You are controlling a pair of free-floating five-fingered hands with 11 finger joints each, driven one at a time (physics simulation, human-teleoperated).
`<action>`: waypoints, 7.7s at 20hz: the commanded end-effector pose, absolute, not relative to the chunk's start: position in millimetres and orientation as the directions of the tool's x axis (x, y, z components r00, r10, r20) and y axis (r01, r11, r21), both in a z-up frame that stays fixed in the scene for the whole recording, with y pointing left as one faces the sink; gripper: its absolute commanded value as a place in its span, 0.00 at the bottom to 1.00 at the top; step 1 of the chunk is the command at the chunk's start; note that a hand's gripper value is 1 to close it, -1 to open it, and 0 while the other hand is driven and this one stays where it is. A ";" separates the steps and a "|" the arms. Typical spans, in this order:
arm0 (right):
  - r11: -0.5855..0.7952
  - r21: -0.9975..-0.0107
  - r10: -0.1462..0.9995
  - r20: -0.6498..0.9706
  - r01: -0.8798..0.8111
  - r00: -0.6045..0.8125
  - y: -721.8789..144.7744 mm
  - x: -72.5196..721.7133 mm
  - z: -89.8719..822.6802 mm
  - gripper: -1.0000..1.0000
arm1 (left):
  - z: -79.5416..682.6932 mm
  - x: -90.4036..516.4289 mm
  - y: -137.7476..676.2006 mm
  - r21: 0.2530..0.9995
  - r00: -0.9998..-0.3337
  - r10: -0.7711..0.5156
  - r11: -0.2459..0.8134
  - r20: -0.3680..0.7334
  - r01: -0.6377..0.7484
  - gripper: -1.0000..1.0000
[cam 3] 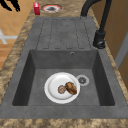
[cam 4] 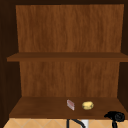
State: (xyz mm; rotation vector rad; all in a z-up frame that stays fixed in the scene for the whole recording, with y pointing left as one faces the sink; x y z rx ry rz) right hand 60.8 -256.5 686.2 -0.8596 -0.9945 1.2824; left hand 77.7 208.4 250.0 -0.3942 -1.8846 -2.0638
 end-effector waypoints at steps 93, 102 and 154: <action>-0.063 -0.861 0.995 -0.017 -0.505 -0.096 -226.4 355.7 131.5 0.00 | 250.0 77.7 208.4 0.908 -0.911 -0.048 -0.080 0.409 0.411 0.50; -0.086 -0.862 0.990 -0.019 -0.500 -0.137 -229.6 395.4 73.9 0.00 | 250.0 77.7 208.4 0.908 -0.911 -0.048 -0.080 0.409 0.411 0.50; -0.126 -0.760 0.946 0.103 -0.638 -0.309 -293.6 539.6 -99.1 0.00 | 250.0 77.7 208.4 0.908 -0.911 -0.048 -0.080 0.409 0.411 0.50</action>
